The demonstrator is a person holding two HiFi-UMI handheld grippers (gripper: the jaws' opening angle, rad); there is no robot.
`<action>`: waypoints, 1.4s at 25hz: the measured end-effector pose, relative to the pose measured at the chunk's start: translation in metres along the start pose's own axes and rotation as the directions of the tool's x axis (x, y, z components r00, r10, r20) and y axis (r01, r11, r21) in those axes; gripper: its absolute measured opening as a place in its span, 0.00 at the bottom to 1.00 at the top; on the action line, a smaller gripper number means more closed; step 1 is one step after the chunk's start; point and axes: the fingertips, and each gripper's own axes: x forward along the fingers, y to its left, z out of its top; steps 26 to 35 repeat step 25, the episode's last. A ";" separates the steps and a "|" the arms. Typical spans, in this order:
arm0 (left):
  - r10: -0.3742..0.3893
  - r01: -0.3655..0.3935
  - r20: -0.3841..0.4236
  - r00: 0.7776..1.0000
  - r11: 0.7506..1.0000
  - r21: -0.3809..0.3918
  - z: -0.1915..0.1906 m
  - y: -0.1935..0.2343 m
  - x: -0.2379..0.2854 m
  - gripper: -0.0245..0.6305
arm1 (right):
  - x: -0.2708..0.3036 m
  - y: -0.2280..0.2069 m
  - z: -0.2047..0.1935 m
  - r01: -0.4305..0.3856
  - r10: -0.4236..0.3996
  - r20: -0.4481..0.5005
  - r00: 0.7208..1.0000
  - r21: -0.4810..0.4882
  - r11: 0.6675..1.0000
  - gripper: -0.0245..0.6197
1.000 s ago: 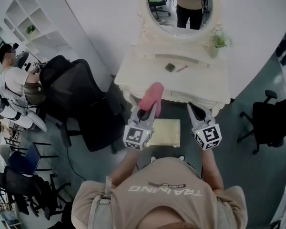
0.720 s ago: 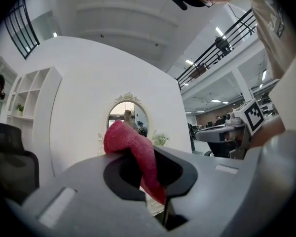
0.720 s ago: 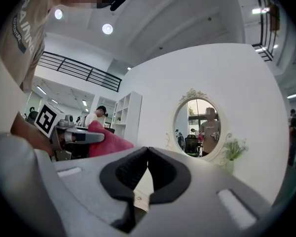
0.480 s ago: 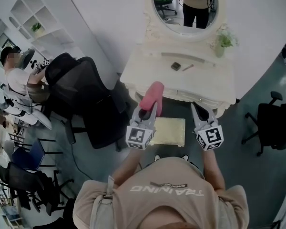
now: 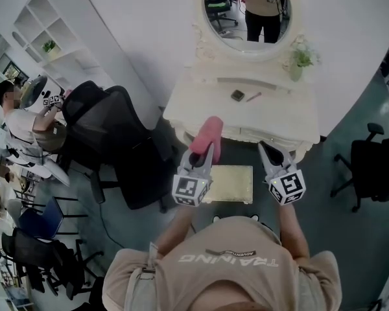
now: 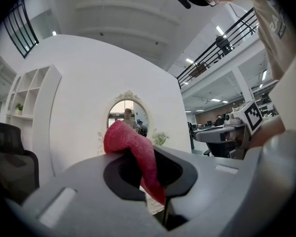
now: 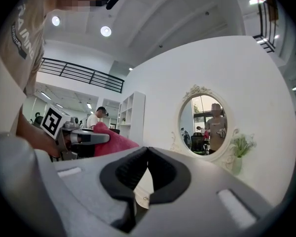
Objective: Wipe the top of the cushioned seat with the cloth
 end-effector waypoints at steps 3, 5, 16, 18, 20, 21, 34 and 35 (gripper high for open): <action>-0.011 0.011 -0.004 1.000 1.000 0.005 -0.001 -0.003 0.000 0.09 | -0.001 0.007 0.004 -0.017 0.018 0.008 1.000 -0.018 1.000 0.05; -0.017 0.017 -0.007 1.000 1.000 0.003 -0.003 -0.005 0.000 0.09 | -0.002 0.008 0.002 -0.015 0.015 0.006 1.000 -0.017 1.000 0.04; -0.064 0.064 -0.015 0.998 0.998 -0.005 -0.010 -0.018 -0.002 0.09 | -0.007 0.014 0.004 -0.026 0.026 0.009 1.000 -0.008 1.000 0.04; -0.072 0.072 -0.016 0.997 0.997 -0.003 -0.011 -0.019 -0.002 0.09 | -0.006 0.016 0.006 -0.032 0.032 0.012 0.999 -0.005 0.999 0.04; -0.079 0.079 -0.014 0.997 0.997 -0.004 -0.010 -0.021 -0.002 0.09 | -0.004 0.018 0.008 -0.035 0.035 0.018 0.999 0.000 0.999 0.04; -0.080 0.079 -0.012 0.997 0.997 -0.004 -0.009 -0.020 -0.002 0.09 | -0.002 0.019 0.007 -0.037 0.037 0.018 0.999 0.001 0.999 0.04; -0.075 0.075 -0.004 0.997 0.997 -0.004 -0.010 -0.014 -0.004 0.09 | 0.003 0.027 0.002 -0.055 0.055 0.005 0.998 -0.004 0.998 0.04; -0.075 0.075 -0.004 0.997 0.997 -0.004 -0.010 -0.014 -0.004 0.09 | 0.003 0.027 0.002 -0.055 0.055 0.005 0.998 -0.004 0.998 0.04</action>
